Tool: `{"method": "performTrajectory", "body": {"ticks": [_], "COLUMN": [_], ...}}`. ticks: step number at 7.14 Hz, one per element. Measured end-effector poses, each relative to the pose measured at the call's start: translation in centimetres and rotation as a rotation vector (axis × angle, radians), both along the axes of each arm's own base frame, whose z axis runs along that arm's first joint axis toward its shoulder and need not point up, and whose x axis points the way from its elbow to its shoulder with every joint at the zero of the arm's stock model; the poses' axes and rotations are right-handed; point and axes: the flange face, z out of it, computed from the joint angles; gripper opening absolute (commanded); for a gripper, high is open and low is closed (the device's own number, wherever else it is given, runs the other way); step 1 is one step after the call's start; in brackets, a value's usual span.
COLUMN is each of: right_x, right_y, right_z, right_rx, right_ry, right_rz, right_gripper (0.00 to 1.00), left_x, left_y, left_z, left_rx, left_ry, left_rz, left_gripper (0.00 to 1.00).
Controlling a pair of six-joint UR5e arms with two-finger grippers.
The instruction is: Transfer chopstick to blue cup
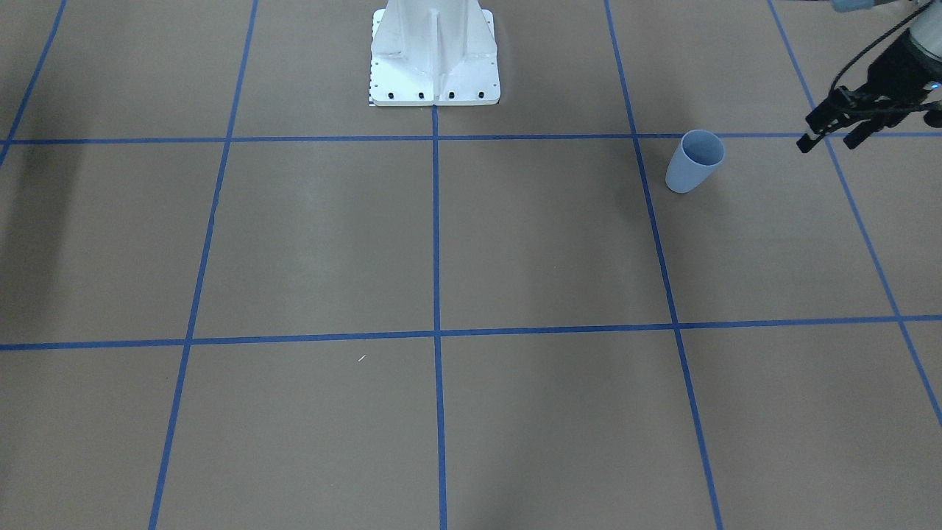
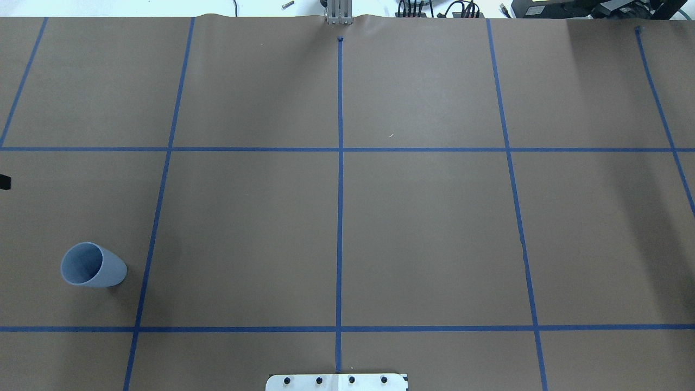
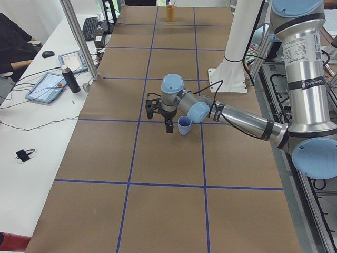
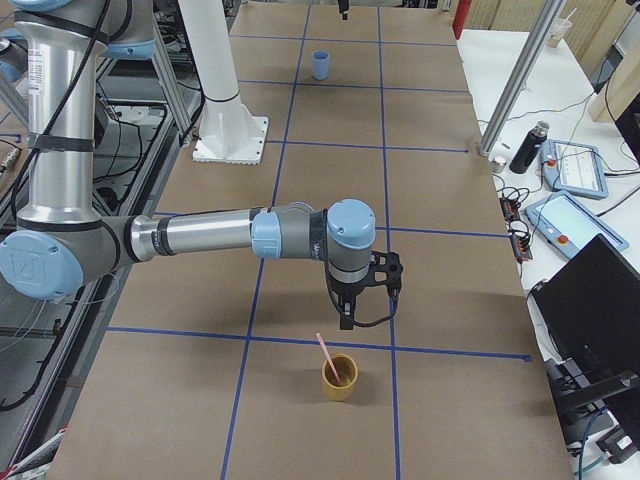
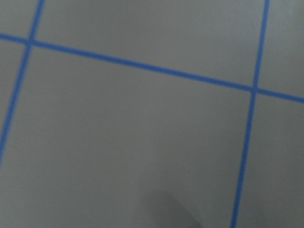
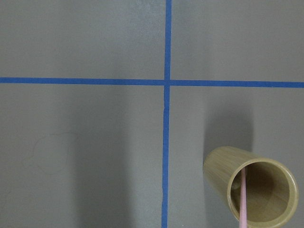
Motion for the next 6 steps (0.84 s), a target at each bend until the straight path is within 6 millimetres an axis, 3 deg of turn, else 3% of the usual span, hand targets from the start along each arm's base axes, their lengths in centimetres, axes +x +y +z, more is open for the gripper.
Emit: {"method": "performTrajectory", "body": {"ticks": [1, 3, 6], "right_x": [-0.1, -0.3, -0.4], "right_y": [-0.1, -0.4, -0.4], "right_z": [0.0, -0.3, -0.5], "right_rx": [-0.004, -0.026, -0.034], "right_ry": [0.001, -0.003, -0.011], "right_rz": [0.004, 0.026, 0.034], "right_gripper": [1.0, 1.0, 1.0], "left_x": [3.2, 6.8, 8.2], "left_y": [1.6, 3.5, 4.4], "left_z": [-1.5, -1.9, 0.5], "left_rx": [-0.015, -0.027, -0.064], "left_ry": [-0.007, -0.023, -0.06], "left_rz": [0.014, 0.063, 0.101], "left_gripper": [0.98, 0.98, 0.98]}}
